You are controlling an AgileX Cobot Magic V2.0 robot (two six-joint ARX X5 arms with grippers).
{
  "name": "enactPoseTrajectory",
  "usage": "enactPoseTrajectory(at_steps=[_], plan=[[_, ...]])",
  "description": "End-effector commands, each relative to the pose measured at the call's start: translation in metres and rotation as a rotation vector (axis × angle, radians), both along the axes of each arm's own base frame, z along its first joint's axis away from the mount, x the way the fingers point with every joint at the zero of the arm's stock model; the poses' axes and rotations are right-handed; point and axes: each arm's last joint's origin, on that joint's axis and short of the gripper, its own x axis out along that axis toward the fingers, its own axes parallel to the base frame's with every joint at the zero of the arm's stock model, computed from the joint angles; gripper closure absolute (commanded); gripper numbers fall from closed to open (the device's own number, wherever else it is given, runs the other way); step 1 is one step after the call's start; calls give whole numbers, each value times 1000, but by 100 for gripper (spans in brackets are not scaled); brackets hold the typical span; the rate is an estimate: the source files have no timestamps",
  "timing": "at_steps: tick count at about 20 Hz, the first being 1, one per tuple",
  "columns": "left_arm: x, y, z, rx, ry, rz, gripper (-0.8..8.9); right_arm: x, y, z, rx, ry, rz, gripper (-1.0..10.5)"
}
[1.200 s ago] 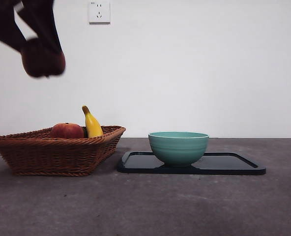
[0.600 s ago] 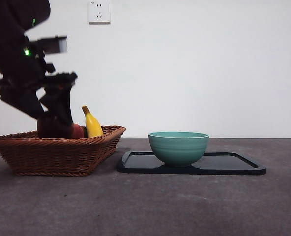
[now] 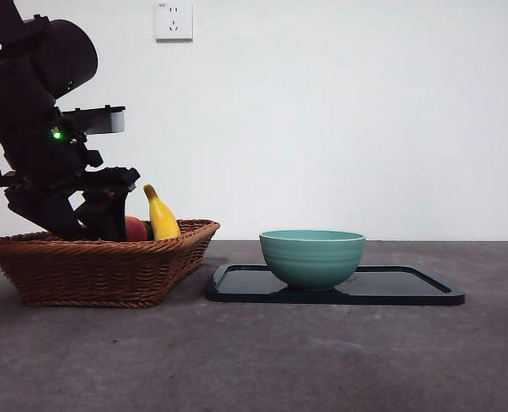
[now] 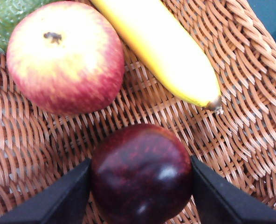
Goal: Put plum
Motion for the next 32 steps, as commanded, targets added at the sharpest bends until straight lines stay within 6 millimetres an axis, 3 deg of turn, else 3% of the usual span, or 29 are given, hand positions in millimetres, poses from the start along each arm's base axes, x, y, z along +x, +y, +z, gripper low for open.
enactPoseTrajectory(at_steps=[1, 6, 11, 16, 21, 25, 28, 32], plan=[[4, -2, -7, 12, 15, -6, 564, 1, 1, 4, 15, -18, 0, 702], [3, -2, -7, 12, 30, -2, 370, 1, 1, 4, 16, -19, 0, 702], [2, -2, 2, -12, 9, 18, 371, 1, 1, 4, 16, -19, 0, 702], [-13, 3, 37, -43, -77, 19, 373, 1, 1, 5, 18, -26, 1, 702], [-48, 10, 87, -104, -179, -18, 376, 3, 2, 7, 28, -48, 0, 702], [-87, 16, 119, -284, -177, -178, 377, 3, 2, 7, 27, -48, 0, 702], [-114, 21, 135, -387, -156, -265, 377, 3, 2, 7, 28, -48, 0, 702], [-145, 29, 142, -445, -73, -337, 377, 3, 2, 7, 29, -45, -2, 702]])
